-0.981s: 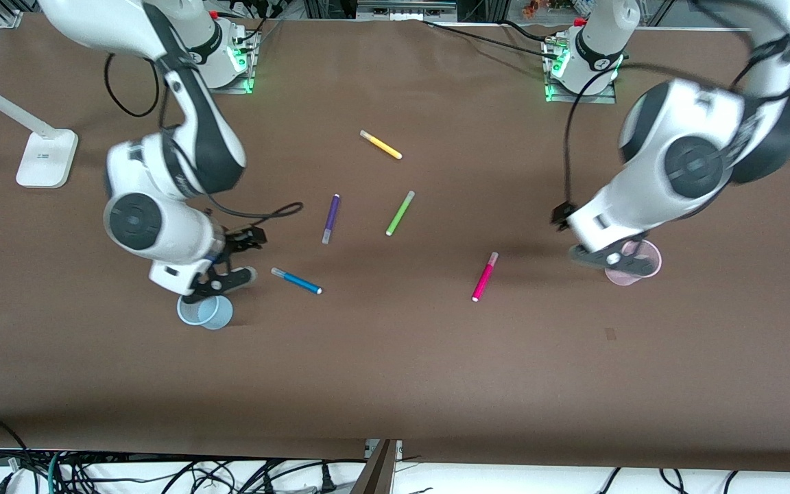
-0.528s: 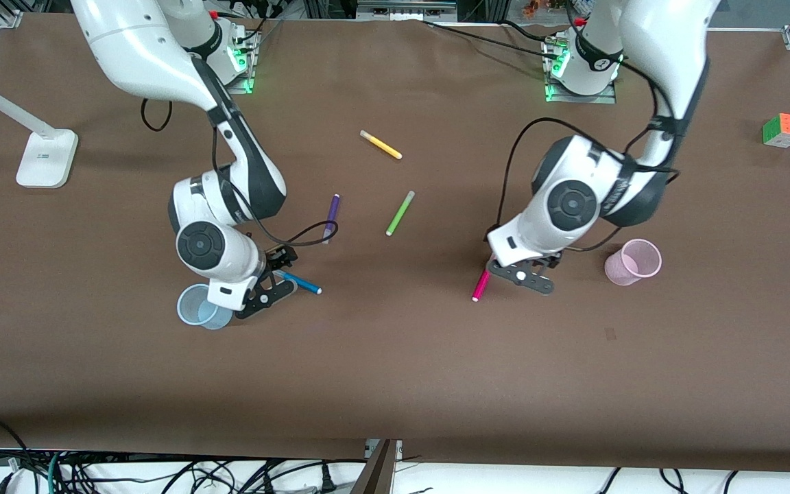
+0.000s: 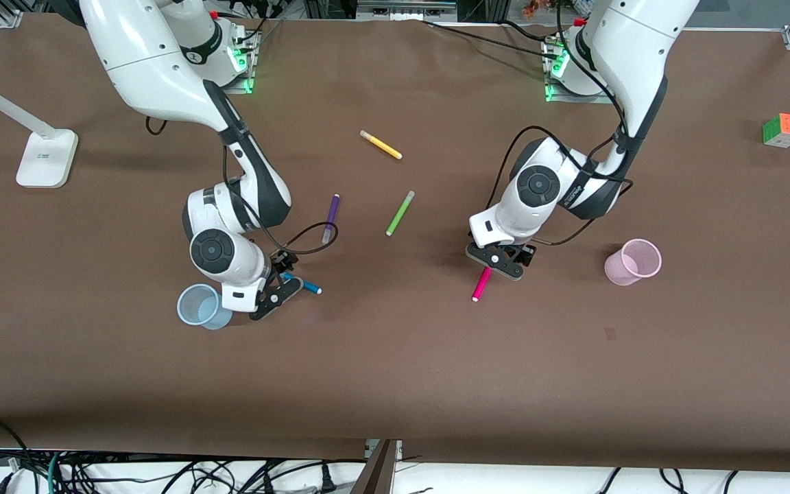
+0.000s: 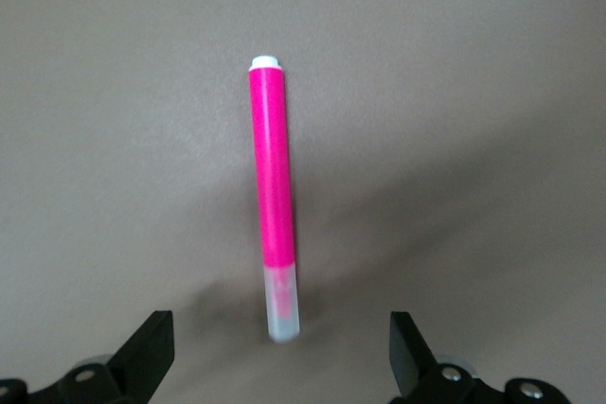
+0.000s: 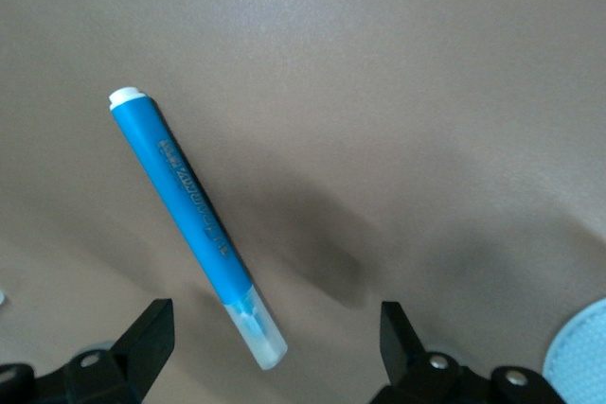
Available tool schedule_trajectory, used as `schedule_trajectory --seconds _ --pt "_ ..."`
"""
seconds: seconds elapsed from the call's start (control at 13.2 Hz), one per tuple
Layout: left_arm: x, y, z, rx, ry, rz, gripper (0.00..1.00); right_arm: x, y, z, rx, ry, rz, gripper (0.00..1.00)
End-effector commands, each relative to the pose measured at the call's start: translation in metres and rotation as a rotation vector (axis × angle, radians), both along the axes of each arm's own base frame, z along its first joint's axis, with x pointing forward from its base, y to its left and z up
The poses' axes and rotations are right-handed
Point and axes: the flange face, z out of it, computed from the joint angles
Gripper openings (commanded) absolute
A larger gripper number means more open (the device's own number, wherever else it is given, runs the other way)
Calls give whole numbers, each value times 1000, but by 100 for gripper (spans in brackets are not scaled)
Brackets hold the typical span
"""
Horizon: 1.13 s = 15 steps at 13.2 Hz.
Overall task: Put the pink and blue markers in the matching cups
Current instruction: 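Grasp the blue marker with the right gripper while the left gripper grasps the pink marker, then lift the blue marker over the blue cup while the left gripper lifts the pink marker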
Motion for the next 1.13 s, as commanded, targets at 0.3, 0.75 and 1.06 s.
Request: schedule_trajectory --seconds 0.3,0.75,1.06 --pt "7 6 -18 -12 -29 -55 8 -11 9 0 6 -6 51 9" --pt "21 13 9 -5 -50 -68 0 8 0 74 17 -55 161 0" --pt "52 15 87 122 111 -48 0 35 -33 158 -138 -63 313 0"
